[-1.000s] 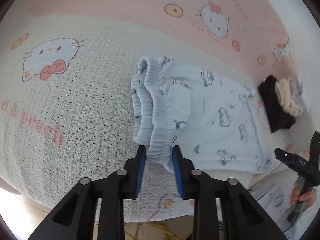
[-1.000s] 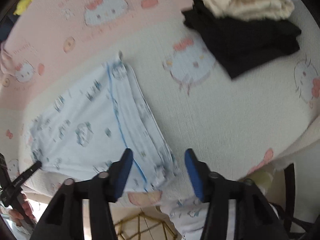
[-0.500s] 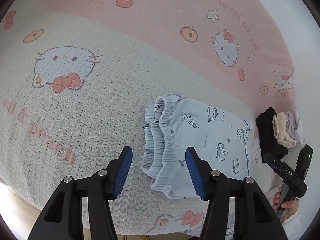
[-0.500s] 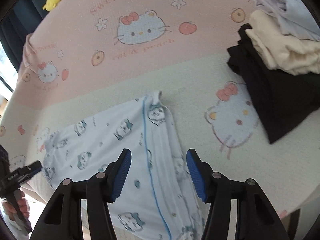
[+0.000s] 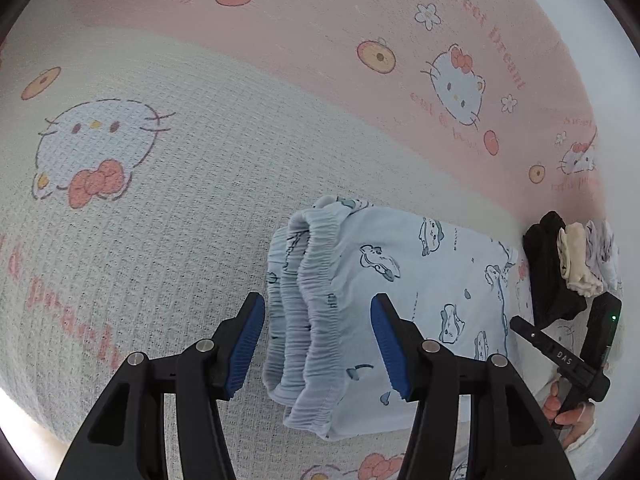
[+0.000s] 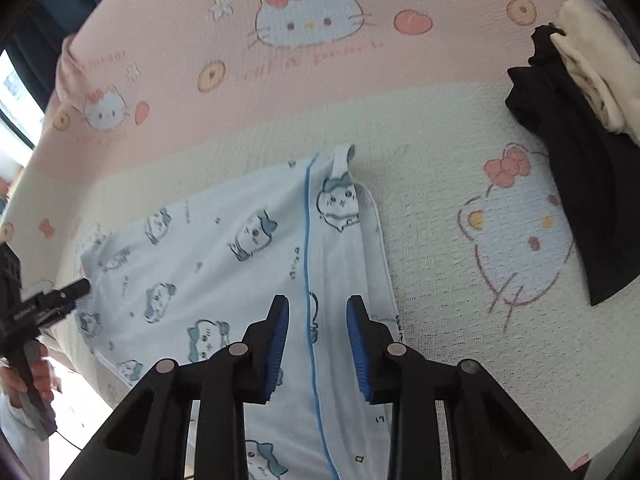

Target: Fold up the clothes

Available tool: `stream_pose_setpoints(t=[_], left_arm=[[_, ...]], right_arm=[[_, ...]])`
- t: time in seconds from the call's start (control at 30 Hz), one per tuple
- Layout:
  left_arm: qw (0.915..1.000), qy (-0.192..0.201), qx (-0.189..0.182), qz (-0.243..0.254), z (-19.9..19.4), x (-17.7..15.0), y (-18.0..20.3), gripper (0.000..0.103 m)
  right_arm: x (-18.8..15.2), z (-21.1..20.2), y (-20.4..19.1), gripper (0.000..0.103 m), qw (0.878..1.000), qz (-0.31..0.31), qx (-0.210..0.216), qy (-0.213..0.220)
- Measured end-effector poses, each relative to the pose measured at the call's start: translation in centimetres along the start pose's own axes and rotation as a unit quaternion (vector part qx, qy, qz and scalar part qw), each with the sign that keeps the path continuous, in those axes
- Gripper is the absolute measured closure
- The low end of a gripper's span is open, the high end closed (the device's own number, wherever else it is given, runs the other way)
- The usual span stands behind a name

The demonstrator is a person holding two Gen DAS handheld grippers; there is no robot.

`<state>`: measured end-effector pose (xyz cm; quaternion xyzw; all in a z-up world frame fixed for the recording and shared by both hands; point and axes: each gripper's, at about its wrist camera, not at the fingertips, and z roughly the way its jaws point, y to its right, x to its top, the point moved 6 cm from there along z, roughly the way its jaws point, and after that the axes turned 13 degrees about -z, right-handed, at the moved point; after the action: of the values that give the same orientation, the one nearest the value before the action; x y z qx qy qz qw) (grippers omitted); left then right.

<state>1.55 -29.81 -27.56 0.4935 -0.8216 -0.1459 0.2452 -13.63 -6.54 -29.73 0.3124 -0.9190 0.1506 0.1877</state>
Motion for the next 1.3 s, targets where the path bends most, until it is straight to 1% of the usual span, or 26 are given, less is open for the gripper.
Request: stream_pose_setpoints(t=[0.13, 0.23, 0.4, 0.5, 0.67, 0.8, 0.87, 0.9, 0.93, 1.0, 1.03, 1.1, 1.17, 1.23, 1.27, 1.3], left_arm=[[1.0, -0.008, 0.005, -0.001, 0.5, 0.0, 0.0, 0.051], [0.9999, -0.011, 0.007, -0.001, 0.7, -0.1, 0.0, 0.051], [0.9998, -0.016, 0.01, 0.0, 1.1, -0.2, 0.0, 0.051], [0.9998, -0.02, 0.01, 0.0, 1.3, -0.2, 0.1, 0.051], [0.9995, -0.017, 0.02, 0.015, 1.4, -0.3, 0.5, 0.051], [0.9986, -0.008, 0.037, 0.037, 1.6, -0.6, 0.8, 0.051], [0.9978, 0.012, 0.046, 0.046, 1.2, -0.6, 0.9, 0.063], [0.9968, 0.025, 0.054, 0.053, 1.0, -0.6, 0.9, 0.075], [0.9957, 0.031, 0.062, 0.061, 0.9, -0.6, 0.9, 0.078], [0.9946, 0.03, 0.07, 0.071, 0.9, -0.5, 0.7, 0.078], [0.9946, 0.029, 0.069, 0.072, 1.0, -0.4, 0.6, 0.078], [0.9953, 0.026, 0.066, 0.066, 1.0, -0.2, 0.3, 0.078], [0.9957, 0.023, 0.068, 0.058, 1.2, 0.0, -0.2, 0.078], [0.9956, 0.022, 0.072, 0.056, 1.4, 0.4, -0.5, 0.078], [0.9952, 0.023, 0.075, 0.058, 1.4, 0.4, -0.7, 0.078], [0.9951, 0.024, 0.076, 0.059, 1.4, 0.3, -0.8, 0.076]], right_arm=[[0.3, 0.3, 0.1, 0.074, 1.0, -0.014, -0.021, -0.006], [0.2, 0.5, 0.6, 0.074, 1.0, -0.007, -0.02, -0.011], [-0.4, 0.7, 0.9, 0.074, 1.0, -0.007, -0.004, -0.013], [-0.4, 0.9, 0.9, 0.074, 1.0, -0.013, -0.009, -0.015], [-0.4, 1.1, 0.2, 0.074, 0.997, -0.053, -0.051, -0.028], [-0.9, 1.3, -0.7, 0.074, 0.99, -0.098, -0.098, -0.034], [-0.9, 1.2, -1.2, 0.08, 0.984, -0.119, -0.125, -0.035], [-0.9, 1.2, -1.3, 0.086, 0.98, -0.129, -0.147, -0.036], [-0.9, 1.2, -1.4, 0.094, 0.975, -0.139, -0.169, -0.037], [-1.0, 1.2, -1.2, 0.096, 0.967, -0.15, -0.201, -0.043], [-0.9, 1.3, -1.0, 0.096, 0.967, -0.145, -0.204, -0.042], [-0.8, 1.4, -0.9, 0.096, 0.971, -0.129, -0.196, -0.042], [-0.9, 1.1, -0.3, 0.096, 0.969, -0.12, -0.209, -0.046], [-1.1, 1.1, 0.5, 0.096, 0.96, -0.123, -0.243, -0.059], [-1.4, 1.1, 1.3, 0.096, 0.951, -0.125, -0.271, -0.074], [-1.7, 1.1, 2.1, 0.096, 0.945, -0.124, -0.289, -0.085]])
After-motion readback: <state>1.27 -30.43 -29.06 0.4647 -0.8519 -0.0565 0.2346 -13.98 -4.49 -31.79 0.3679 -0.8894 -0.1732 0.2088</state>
